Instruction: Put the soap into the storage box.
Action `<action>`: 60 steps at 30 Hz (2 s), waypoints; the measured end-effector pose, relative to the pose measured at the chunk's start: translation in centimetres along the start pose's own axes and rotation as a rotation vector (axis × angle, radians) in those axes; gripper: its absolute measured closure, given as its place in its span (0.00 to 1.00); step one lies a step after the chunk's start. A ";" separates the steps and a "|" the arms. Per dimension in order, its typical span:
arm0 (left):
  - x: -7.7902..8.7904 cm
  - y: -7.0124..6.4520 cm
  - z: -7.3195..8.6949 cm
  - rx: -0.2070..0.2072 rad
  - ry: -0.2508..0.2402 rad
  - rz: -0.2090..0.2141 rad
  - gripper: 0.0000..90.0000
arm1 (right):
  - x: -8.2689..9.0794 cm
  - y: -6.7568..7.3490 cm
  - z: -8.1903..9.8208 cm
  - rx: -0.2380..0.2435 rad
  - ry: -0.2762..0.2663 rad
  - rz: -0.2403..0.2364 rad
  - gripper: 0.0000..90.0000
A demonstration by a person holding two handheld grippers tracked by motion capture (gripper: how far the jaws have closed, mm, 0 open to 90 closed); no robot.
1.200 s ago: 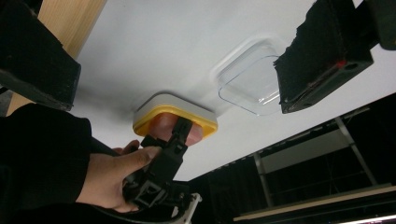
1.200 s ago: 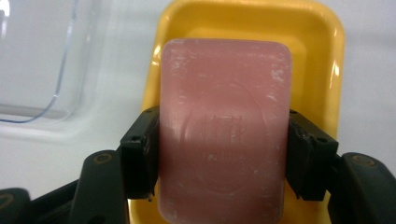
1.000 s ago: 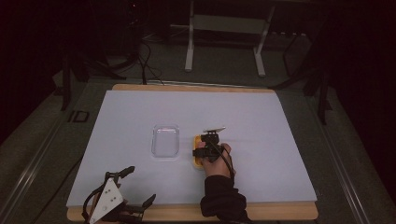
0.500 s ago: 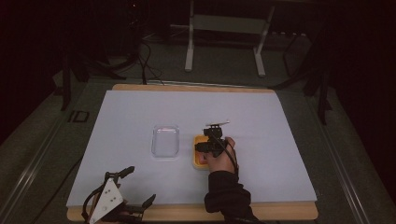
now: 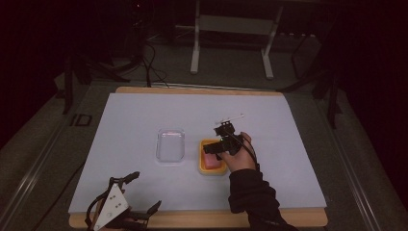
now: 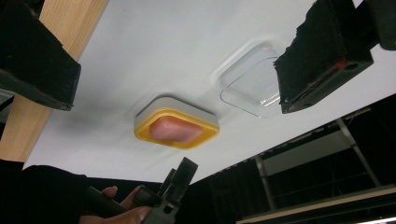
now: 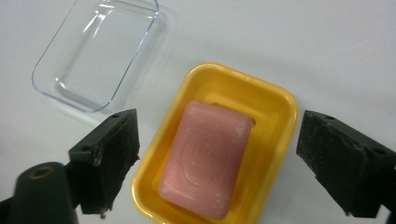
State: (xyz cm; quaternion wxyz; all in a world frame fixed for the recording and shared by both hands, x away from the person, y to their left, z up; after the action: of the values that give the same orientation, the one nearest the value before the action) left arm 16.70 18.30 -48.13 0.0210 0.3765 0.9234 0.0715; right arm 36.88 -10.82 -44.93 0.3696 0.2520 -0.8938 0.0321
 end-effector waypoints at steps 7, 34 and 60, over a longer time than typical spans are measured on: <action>0.0 0.0 0.0 -0.003 0.005 0.002 0.00 | 0.8 -1.6 0.8 0.040 -0.013 -0.039 0.12; -0.1 0.0 0.1 -0.003 0.010 -0.008 0.00 | 6.0 -8.8 4.3 0.104 -0.095 -0.003 0.12; -0.2 0.0 0.1 -0.007 0.018 -0.005 0.00 | 9.1 -12.3 10.2 0.087 -0.159 0.000 0.12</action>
State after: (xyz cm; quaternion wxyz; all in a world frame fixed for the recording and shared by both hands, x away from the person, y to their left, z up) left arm 16.86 18.23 -48.26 0.0141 0.3736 0.9242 0.0782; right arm 30.68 -27.92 -47.69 0.2860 0.2697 -0.9181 0.0507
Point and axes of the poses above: each handheld gripper's, and its own axes: x roughly backward along the jaws, z roughly out of its underside, y roughly to its left, the point moved 1 cm from there along -x, roughly forward along the jaws, and after that the axes turned 14 degrees about -y, right-handed, at the moved point
